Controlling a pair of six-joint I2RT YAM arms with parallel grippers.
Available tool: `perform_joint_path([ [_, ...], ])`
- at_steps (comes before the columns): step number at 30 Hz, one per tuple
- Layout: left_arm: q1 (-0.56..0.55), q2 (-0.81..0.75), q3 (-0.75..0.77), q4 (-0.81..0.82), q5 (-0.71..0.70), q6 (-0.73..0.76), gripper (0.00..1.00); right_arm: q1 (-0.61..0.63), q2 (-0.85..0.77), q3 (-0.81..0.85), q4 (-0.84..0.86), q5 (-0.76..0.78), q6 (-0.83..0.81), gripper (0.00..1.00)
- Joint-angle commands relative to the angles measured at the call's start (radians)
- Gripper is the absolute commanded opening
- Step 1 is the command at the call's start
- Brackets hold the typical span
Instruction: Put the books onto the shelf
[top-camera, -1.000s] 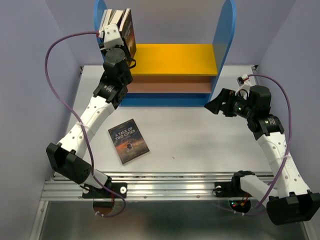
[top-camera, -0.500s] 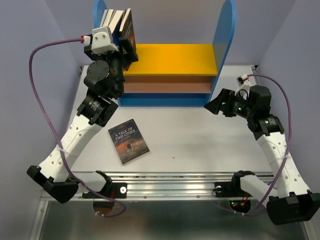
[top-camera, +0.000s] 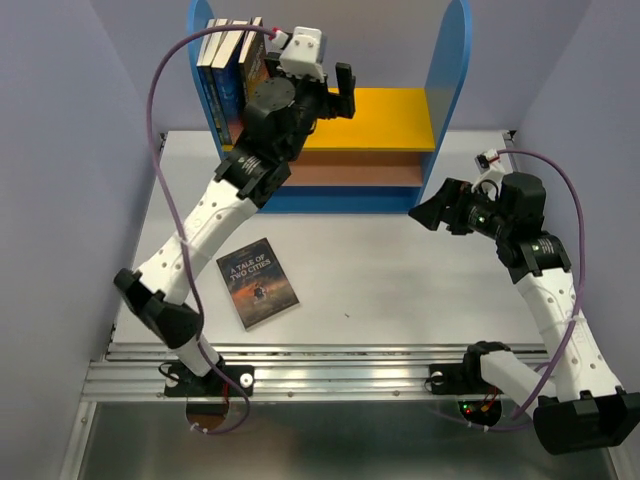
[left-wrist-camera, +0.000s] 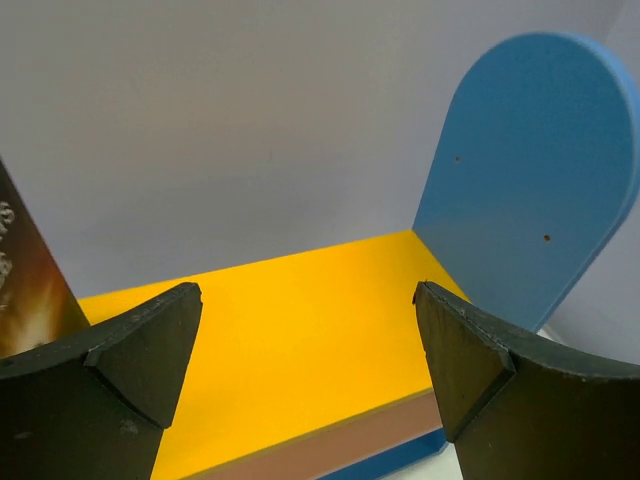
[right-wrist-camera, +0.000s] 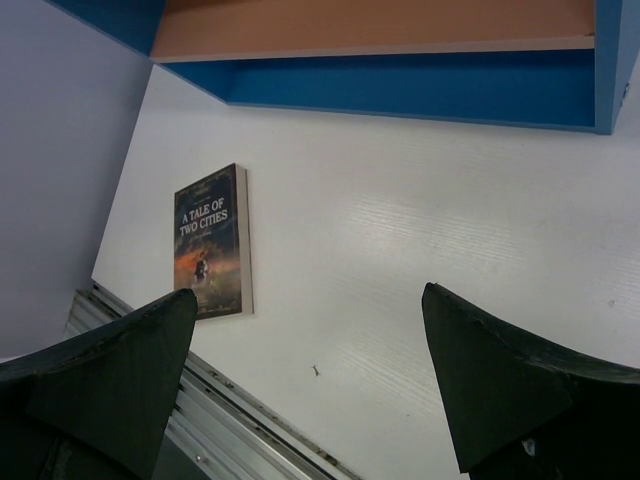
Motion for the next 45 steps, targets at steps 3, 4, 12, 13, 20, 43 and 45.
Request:
perform_joint_path([
  [3,0.009,0.190,0.259,-0.053,-0.066,-0.003,0.99,0.000,-0.026,0.037,0.016,0.010,-0.023,1.00],
  [4,0.013,0.253,0.295,-0.085,-0.092,-0.003,0.99,0.000,-0.027,0.036,0.016,0.012,-0.023,1.00],
  [12,0.098,0.437,0.447,-0.128,-0.272,-0.058,0.99,0.000,-0.037,0.029,0.013,0.039,-0.026,1.00],
  [13,0.105,0.445,0.444,-0.116,-0.301,-0.050,0.99,0.000,-0.037,0.031,0.013,0.036,-0.026,1.00],
  [20,0.167,0.523,0.463,-0.045,-0.460,0.014,0.99,0.000,-0.032,0.029,0.014,0.029,-0.029,1.00],
  [43,0.236,0.651,0.479,0.202,-0.384,0.124,0.99,0.000,-0.041,0.005,0.037,0.025,-0.020,1.00],
  [45,0.240,0.652,0.478,0.196,-0.404,0.129,0.99,0.000,-0.044,0.002,0.037,0.028,-0.022,1.00],
])
